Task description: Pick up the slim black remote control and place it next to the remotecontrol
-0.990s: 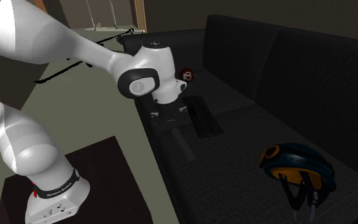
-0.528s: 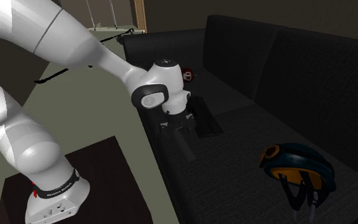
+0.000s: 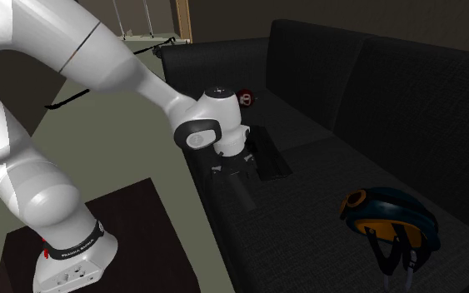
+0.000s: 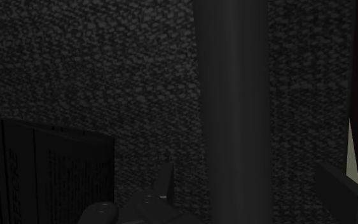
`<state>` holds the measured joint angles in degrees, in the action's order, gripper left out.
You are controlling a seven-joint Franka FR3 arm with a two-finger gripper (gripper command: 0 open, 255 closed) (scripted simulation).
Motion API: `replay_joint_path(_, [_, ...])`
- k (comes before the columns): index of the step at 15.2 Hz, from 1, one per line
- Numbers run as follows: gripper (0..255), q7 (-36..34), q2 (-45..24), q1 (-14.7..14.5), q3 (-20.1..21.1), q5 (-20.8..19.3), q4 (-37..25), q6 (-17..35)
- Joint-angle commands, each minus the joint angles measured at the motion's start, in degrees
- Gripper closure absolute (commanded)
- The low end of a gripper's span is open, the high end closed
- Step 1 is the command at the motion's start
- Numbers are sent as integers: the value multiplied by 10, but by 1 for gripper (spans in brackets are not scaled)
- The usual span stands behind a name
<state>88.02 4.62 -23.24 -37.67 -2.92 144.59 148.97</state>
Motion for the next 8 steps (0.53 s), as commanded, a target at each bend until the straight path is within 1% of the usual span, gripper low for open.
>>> replay_joint_path(1, [0, 1, -1, 0, 0, 1, 0, 0])
replay_joint_path(3, [0, 1, -1, 0, 0, 1, 0, 0])
replay_joint_path(4, [255, 1, -1, 0, 0, 1, 0, 0])
replay_joint_path(8, [255, 1, -1, 0, 0, 1, 0, 0])
